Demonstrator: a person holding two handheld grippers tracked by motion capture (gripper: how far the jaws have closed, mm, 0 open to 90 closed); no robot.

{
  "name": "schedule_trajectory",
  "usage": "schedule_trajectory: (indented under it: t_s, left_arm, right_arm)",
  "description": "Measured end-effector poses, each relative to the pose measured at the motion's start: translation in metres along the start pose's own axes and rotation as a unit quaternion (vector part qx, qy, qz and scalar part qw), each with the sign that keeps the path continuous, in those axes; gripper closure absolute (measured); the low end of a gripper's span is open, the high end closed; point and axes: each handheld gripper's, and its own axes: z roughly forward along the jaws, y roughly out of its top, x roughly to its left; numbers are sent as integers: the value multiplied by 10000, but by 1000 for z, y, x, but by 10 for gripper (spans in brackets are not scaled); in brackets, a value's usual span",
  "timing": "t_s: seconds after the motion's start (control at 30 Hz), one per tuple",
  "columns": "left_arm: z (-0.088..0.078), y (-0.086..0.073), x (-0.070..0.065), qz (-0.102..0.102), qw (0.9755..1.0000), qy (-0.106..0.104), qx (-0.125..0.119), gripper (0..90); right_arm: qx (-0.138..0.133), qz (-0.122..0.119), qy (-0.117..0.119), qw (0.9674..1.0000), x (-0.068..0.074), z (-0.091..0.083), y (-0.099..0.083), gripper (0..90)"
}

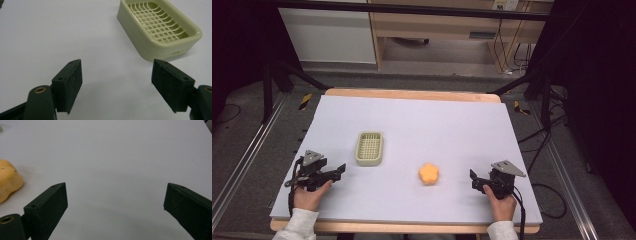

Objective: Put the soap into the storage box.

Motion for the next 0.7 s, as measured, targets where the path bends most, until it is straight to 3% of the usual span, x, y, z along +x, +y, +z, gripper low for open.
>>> schedule_trajectory:
  t_s: [0.17, 0.47, 0.6, 0.7]
  left_arm:
    - [-5, 1, -4, 21, 9998, -139, -112, 278]
    - [-9, 6, -17, 135, 9993, -283, -202, 287]
    - [-9, 8, -23, 207, 9990, -342, -217, 287]
    - [-10, 10, -28, 236, 9988, -326, -266, 286]
  right_arm:
    - [-103, 143, 25, 9998, -2, -3, 0, 52]
    - [-48, 82, 163, 9998, -1, 0, -1, 27]
    - [181, 98, -78, 9998, 1, 5, 0, 42]
    - [-56, 67, 119, 9999, 1, 1, 0, 55]
